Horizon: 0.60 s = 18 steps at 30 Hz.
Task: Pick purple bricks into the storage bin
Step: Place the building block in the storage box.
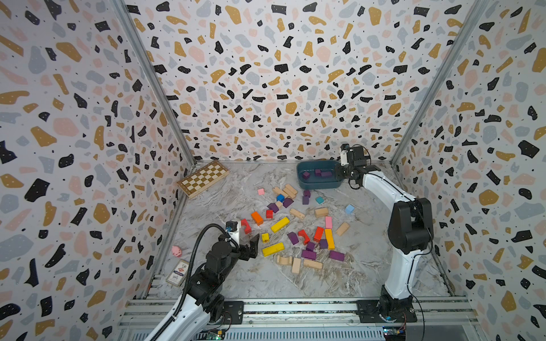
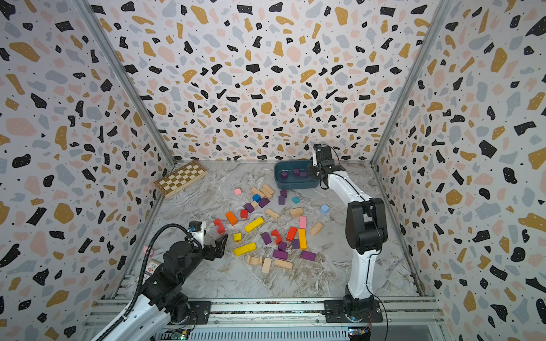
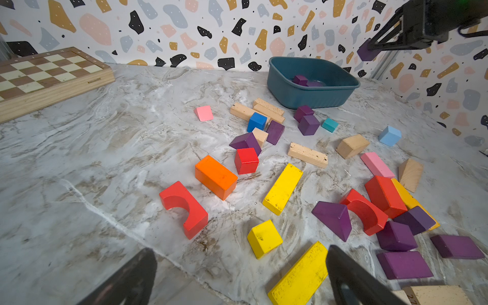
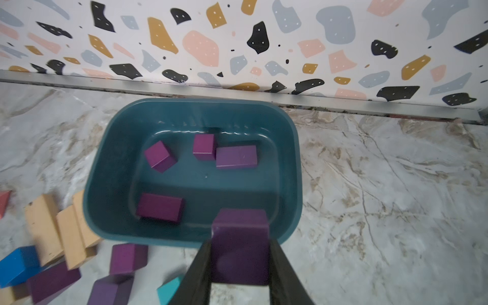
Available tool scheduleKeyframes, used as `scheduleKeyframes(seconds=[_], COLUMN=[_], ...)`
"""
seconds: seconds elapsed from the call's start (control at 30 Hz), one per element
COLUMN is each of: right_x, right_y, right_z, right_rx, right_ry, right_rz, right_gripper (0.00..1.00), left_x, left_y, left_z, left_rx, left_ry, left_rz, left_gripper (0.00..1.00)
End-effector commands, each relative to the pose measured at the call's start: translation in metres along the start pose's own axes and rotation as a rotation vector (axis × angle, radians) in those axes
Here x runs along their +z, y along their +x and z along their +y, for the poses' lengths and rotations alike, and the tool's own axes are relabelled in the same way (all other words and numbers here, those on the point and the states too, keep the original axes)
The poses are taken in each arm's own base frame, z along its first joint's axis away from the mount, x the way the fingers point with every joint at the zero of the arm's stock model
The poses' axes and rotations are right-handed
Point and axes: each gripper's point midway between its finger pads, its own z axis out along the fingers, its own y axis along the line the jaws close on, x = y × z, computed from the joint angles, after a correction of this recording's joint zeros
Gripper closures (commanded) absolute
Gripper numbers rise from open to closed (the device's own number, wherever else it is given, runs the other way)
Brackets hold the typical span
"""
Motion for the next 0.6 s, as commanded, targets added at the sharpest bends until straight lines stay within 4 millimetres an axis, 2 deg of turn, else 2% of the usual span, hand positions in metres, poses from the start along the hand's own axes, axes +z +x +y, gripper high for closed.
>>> scheduleKeyframes(seconds=[0.0,0.23,0.37,0.57], right_x=[0.003,0.023,0.027,0.029], right_y=[-0.010,0.001,0.009,0.008], right_z=[-0.004,-0.015,-0.013,-0.011], right_rx=[-0.033,-0.036,-0.037,-0.035], right_ry=[-0.005,-0.009,-0.019,-0.029], right_rz=[0.021,0.077,0.095,0.093], right_gripper=[0.85,0.85,0.86,0.85], left_x=[-0.001,-0.001,0.000,0.000], left_y=[-0.008,-0.009,-0.008,-0.008], left_z=[0.000,0.000,0.000,0.000], left_rx=[0.003,0.004,0.002,0.003], left_ry=[-0.002,-0.001,0.000,0.000], left_rz=[-0.040,-0.042,-0.039,-0.041], left_gripper=[0.01,0.01,0.01,0.01])
